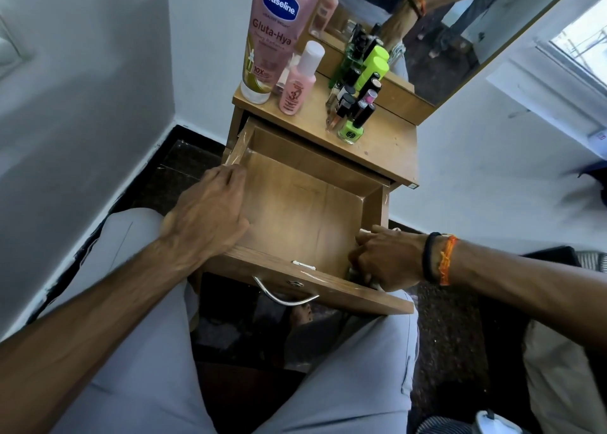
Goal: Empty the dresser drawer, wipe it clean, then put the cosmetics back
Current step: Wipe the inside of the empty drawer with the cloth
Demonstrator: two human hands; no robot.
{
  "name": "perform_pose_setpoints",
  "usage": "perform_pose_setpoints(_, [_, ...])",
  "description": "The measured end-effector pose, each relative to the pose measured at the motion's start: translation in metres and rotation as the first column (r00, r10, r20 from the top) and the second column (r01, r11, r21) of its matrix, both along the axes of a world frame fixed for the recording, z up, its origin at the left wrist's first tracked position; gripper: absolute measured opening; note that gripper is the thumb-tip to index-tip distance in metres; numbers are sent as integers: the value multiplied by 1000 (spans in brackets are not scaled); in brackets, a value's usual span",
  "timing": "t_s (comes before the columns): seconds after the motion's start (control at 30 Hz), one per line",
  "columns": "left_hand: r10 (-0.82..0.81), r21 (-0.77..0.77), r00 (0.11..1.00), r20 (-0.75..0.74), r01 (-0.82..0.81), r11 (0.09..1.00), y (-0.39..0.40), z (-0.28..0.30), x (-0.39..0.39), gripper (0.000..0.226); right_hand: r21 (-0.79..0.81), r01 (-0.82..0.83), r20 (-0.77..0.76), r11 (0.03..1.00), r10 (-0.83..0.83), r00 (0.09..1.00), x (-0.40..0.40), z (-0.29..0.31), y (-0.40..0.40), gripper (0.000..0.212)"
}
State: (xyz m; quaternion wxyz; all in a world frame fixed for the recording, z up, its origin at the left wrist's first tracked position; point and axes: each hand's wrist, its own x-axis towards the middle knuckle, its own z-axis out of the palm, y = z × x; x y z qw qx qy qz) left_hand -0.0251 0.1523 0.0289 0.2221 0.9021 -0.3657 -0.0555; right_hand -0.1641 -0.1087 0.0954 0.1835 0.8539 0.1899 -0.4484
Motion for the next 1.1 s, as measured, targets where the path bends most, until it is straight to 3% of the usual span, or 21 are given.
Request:
perform_pose_setpoints(0.13, [1,0,1000,5,-1,1000,0,1,0,57,2,-22,-22,1000,22,1000,0,7,-3,17])
perform_pose_setpoints(0.27, [-10,13,1000,4,10,1000,0,0,0,61,-87,-24,-43,996,20,999,19,-11,0,30])
perform_pose_setpoints(0.5, [-14,-1,1000,-9,14,1000,1,-1,3,63,24,194,-131,981,-189,973,9,-11,-2,40])
perform_pose_setpoints(0.67, [-5,3,1000,-1,5,1000,1,1,0,65,69,181,78,981,-186,979,-17,-4,-9,54])
perform_pose_setpoints(0.8, [3,0,1000,-18,-3,1000,0,5,-1,65,-121,77,286,990,-39,957,2,-16,-26,52])
perform_pose_setpoints(0.9, [9,1,1000,-16,-9,1000,0,6,-2,65,-340,84,330,937,35,943,30,-28,-39,63])
perform_pose_setpoints(1.1, [-2,-1,1000,-2,2,1000,-1,6,0,64,-304,168,402,938,-34,915,31,-36,-43,66])
